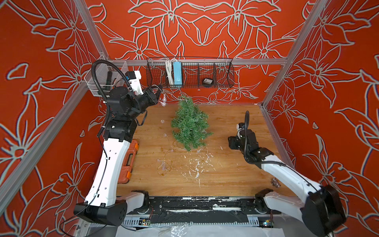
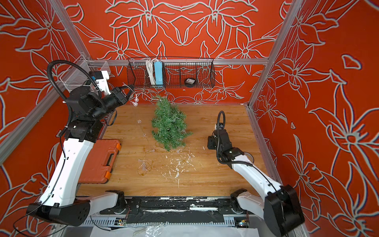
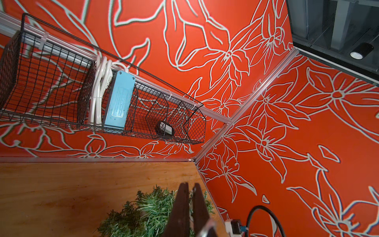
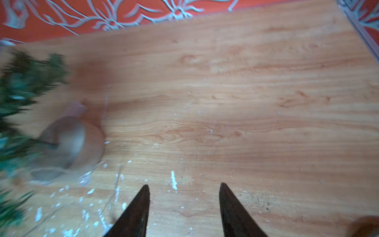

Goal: Remove string lights from the small christmas tree
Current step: Remove the light string from the Christmas tree.

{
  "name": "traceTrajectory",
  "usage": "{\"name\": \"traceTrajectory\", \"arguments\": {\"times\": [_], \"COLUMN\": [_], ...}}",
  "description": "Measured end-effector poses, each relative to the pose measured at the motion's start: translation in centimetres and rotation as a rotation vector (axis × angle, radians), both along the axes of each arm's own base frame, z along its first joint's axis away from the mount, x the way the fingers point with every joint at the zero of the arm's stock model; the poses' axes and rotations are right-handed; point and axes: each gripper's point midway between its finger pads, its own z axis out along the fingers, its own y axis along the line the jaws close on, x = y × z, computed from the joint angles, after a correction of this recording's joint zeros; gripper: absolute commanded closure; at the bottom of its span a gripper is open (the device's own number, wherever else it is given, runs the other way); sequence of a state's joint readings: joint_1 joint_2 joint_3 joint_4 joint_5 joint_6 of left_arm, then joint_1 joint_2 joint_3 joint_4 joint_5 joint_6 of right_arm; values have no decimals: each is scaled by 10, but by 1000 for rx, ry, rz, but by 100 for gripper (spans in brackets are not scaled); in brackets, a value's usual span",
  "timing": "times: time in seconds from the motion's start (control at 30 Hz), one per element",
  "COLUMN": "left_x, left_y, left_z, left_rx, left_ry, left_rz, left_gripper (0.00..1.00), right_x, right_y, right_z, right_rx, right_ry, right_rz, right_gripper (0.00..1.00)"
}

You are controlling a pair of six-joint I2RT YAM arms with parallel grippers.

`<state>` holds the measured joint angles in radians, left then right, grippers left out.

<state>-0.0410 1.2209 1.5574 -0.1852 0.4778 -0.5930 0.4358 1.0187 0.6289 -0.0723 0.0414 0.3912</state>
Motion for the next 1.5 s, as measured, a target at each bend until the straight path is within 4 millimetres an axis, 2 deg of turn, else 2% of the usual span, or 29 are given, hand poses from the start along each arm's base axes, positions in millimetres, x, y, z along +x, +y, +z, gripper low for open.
{"name": "traceTrajectory", "arguments": {"times": [0.1, 0.2, 0.33, 0.5, 0.73, 1.03, 1.23, 1.37, 1.5], "left_x": [0, 0, 0, 0, 1, 1, 1, 1, 1], "left_y": [0, 0, 0, 0, 0, 0, 0, 0, 0], "left_z": [0, 0, 0, -1, -2, -1, -1, -1, -2], "left_rx": [0, -2, -3, -3, -5, -6, -6, -6, -6], "left_ry": [0, 0, 1, 2, 3, 3, 3, 3, 4], "left_rz": [0, 0, 0, 0, 0, 0, 0, 0, 0], "left_gripper": [100, 100, 100, 100, 100, 100, 100, 100, 100], "right_x": [-15, -31, -45, -52, -49, -25, -18, -15, -15], "right_y": [34, 78, 117, 139, 155, 168, 173, 176, 178], "right_z": [34, 45, 23, 5, 9, 4, 13, 11, 5], "right_rx": [70, 113, 119, 108, 108, 93, 98, 106, 113], "right_ry": [-124, -161, -99, -68, -128, -152, -182, -183, -167], "right_rz": [191, 398, 563, 635, 666, 638, 635, 636, 643], "right_gripper": [46, 46, 46, 46, 45, 48, 56, 64, 82]}}
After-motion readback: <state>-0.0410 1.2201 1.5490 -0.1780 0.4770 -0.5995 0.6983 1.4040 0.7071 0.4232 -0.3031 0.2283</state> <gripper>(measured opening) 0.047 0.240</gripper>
